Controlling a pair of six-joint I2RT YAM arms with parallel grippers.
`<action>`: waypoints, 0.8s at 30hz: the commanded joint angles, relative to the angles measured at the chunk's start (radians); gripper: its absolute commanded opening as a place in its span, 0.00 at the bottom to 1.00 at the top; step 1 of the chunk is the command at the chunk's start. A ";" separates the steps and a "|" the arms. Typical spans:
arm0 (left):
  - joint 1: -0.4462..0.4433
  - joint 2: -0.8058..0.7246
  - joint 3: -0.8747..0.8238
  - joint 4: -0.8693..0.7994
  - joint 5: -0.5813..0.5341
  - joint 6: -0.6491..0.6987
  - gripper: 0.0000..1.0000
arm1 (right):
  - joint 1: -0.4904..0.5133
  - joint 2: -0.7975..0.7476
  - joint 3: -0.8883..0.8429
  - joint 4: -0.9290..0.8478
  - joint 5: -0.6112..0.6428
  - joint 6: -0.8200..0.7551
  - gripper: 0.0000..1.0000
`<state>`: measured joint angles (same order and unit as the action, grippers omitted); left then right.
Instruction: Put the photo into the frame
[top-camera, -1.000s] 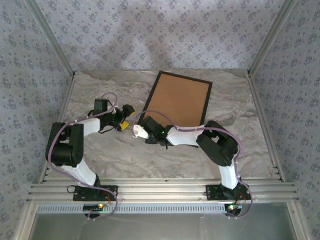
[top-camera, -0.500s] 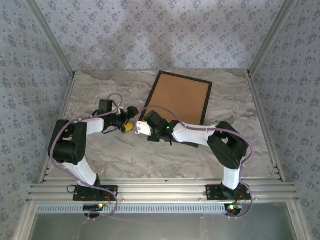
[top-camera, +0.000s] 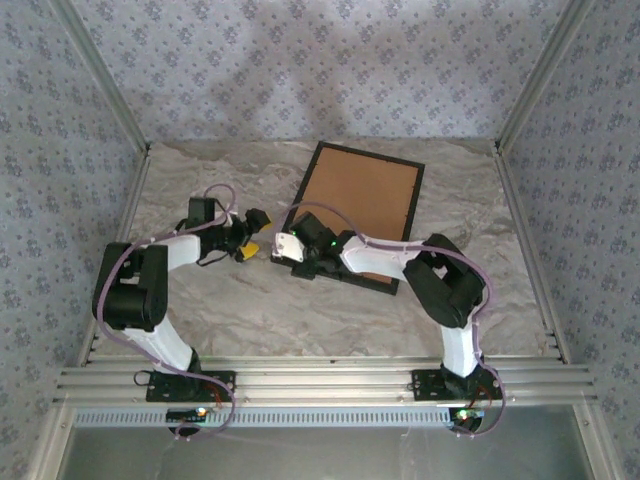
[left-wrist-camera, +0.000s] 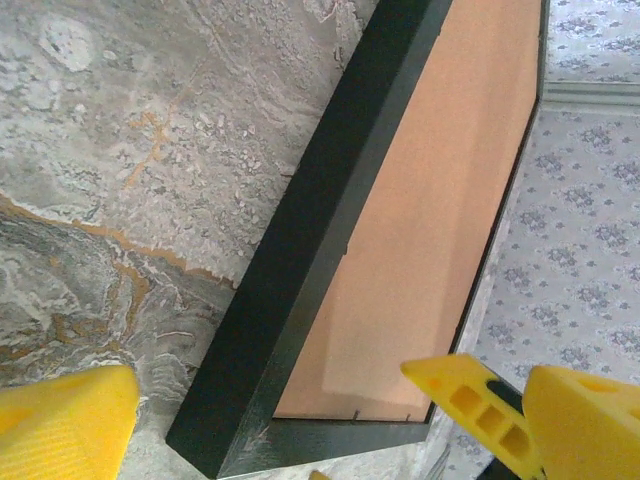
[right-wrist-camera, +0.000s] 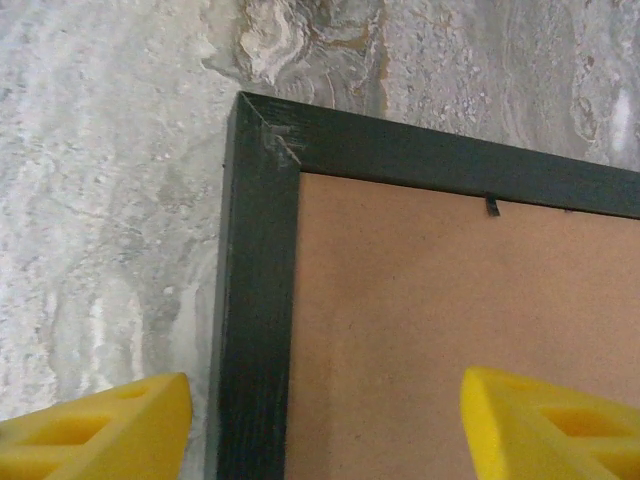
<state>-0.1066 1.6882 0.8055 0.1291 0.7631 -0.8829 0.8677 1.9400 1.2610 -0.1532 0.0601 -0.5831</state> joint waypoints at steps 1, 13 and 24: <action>0.002 -0.028 -0.002 -0.003 0.005 0.015 0.99 | -0.015 0.054 0.044 -0.069 -0.051 0.021 0.71; 0.002 -0.020 0.002 0.001 0.011 0.009 0.99 | 0.022 0.107 0.016 -0.124 0.006 0.002 0.50; 0.000 -0.001 -0.007 0.021 0.022 -0.001 0.98 | 0.052 0.093 -0.014 -0.111 0.041 0.015 0.00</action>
<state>-0.1066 1.6886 0.8051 0.1314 0.7639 -0.8837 0.9203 2.0003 1.2873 -0.1509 0.1390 -0.5644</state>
